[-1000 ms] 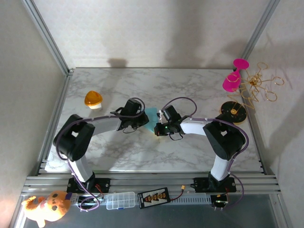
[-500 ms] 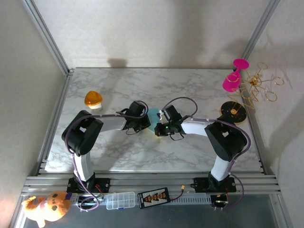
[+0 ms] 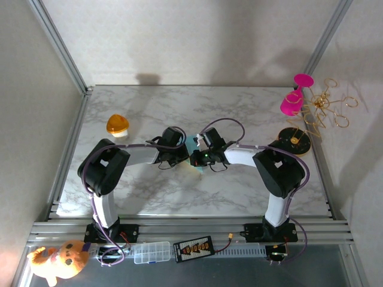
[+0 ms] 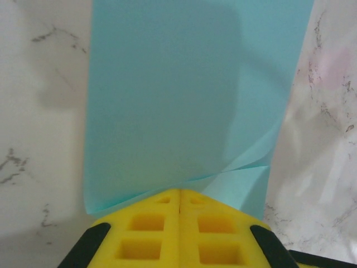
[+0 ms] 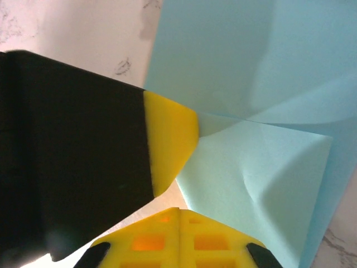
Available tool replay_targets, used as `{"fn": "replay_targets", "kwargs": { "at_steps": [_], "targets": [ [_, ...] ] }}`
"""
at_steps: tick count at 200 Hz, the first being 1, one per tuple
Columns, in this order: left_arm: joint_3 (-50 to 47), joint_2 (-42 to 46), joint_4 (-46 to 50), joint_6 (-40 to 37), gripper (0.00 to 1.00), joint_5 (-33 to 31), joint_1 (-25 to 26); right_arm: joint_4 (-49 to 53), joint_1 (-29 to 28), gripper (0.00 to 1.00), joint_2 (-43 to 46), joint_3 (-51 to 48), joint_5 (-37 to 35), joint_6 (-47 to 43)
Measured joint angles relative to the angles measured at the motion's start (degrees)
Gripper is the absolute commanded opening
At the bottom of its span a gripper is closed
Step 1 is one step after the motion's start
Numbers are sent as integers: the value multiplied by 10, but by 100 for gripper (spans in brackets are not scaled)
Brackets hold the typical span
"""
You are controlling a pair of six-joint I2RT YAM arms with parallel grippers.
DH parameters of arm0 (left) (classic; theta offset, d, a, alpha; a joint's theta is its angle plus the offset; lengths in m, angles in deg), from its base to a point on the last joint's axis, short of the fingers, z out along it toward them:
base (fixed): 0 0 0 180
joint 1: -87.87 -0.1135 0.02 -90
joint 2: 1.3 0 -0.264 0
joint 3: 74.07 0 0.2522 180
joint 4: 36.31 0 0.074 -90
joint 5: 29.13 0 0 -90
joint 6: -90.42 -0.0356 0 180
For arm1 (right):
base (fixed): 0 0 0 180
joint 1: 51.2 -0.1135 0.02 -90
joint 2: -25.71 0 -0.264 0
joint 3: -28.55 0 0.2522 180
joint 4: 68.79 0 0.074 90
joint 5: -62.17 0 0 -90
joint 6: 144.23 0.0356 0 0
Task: Fold a paper plane with a square sheet of paper (pick it up from the middle)
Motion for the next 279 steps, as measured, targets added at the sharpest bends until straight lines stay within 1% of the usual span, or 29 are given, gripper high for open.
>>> {"fn": "replay_targets", "kwargs": {
  "at_steps": [60,105,190,210,227,238,255,269,279],
  "targets": [
    [-5,0,-11,2,0,0,0,2,0,0,-16,0,-5,0],
    [-9,1,-16,4,0,-2,0,-2,0,0,-11,-8,-6,-2],
    [-9,2,-16,3,0,-2,0,27,8,1,91,-117,-17,-16],
    [-9,3,-16,4,7,2,0,33,9,3,116,-132,-27,-13],
    [-9,8,-15,6,18,9,0,27,10,11,152,-139,-38,0],
    [-9,17,-16,15,26,11,-1,16,11,15,178,-139,-50,7],
    [-12,48,-21,27,38,11,-6,-9,12,15,210,-136,-68,28],
    [-22,85,-39,39,43,11,-18,-19,13,19,211,-125,-79,37],
    [-35,114,-52,44,47,10,-30,-21,13,18,203,-115,-82,43]
  ]
}}
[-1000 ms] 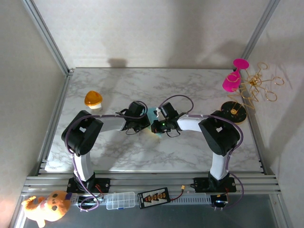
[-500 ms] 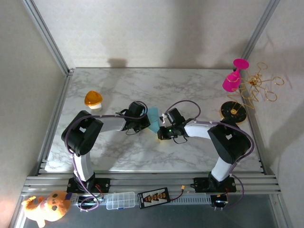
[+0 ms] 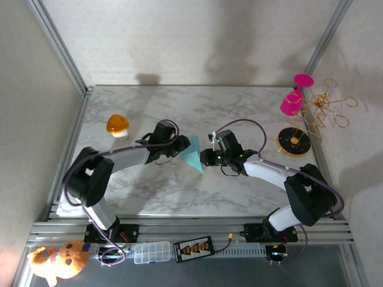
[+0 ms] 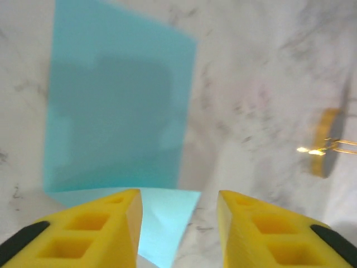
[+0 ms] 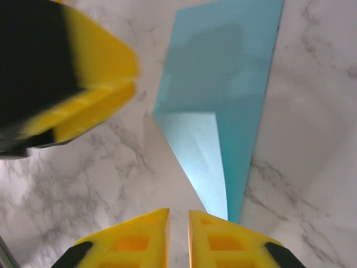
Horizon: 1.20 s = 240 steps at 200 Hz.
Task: Fold a paper plane with a square sheet of paper (pick it up from the middle)
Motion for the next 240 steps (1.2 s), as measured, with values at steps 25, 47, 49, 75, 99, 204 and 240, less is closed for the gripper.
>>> {"fn": "replay_targets", "kwargs": {
  "at_steps": [25,47,49,75,99,204,240],
  "targets": [
    [-44,61,-33,18,55,-4,-34,0,1,18,-40,33,3,5],
    [-85,87,-46,28,61,-10,-53,-2,0,18,-70,50,11,9],
    [-88,89,-47,29,61,-10,-54,-2,0,18,-72,52,13,9],
    [-119,90,-64,42,63,-5,-55,2,-5,18,-107,73,20,11],
    [-135,82,-91,60,63,12,-55,11,-6,18,-143,97,18,15],
    [-123,-10,-138,90,41,68,-28,67,-6,17,-209,136,-17,30],
    [-106,-27,-138,90,37,75,-23,68,-6,17,-213,138,-17,32]
  ]
}}
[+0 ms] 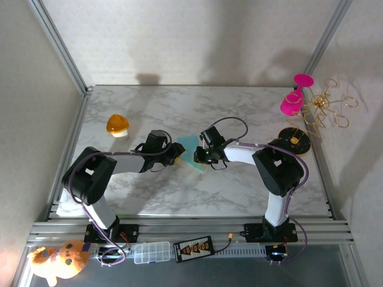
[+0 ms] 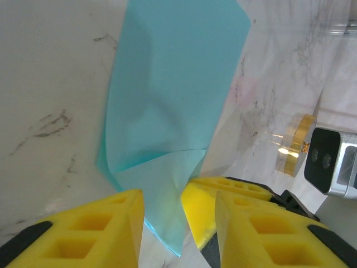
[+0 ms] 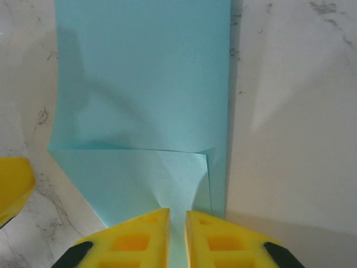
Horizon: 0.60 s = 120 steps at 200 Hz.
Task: Fold a paper plane with a square sheet of paper (pick it up from the middle)
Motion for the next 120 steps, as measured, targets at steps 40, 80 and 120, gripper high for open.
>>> {"fn": "replay_targets", "kwargs": {
  "at_steps": [40,80,120],
  "targets": [
    [7,-9,17,-4,43,-2,2,0,0,17,-1,0,0,0],
    [14,-13,36,-15,41,-13,2,0,0,17,-2,0,0,0],
    [29,-35,45,-27,34,-12,2,-2,0,16,-3,2,1,0]
  ]
}}
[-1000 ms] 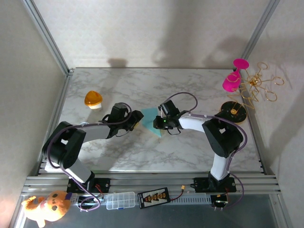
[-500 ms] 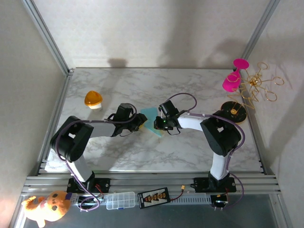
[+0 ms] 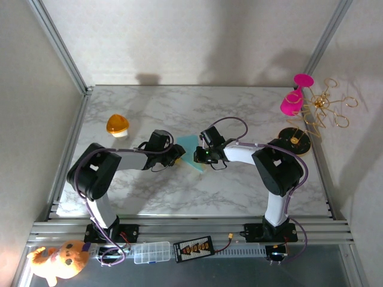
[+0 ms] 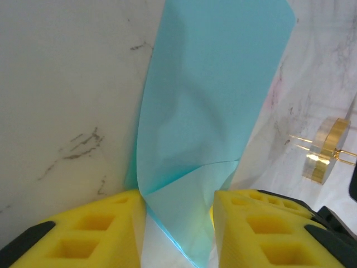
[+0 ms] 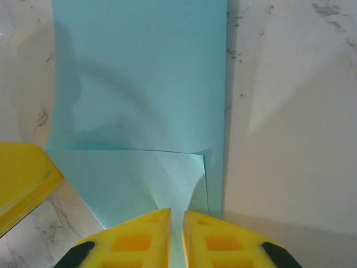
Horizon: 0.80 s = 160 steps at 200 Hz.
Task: Fold a paper plane with a square sheet of paper (pick it up from the middle)
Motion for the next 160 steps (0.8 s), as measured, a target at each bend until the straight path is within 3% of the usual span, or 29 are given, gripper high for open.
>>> {"fn": "replay_targets", "kwargs": {
  "at_steps": [160],
  "targets": [
    [57,-45,46,-115,22,37,-12,-2,0,17,-2,0,2,-2]
  ]
}}
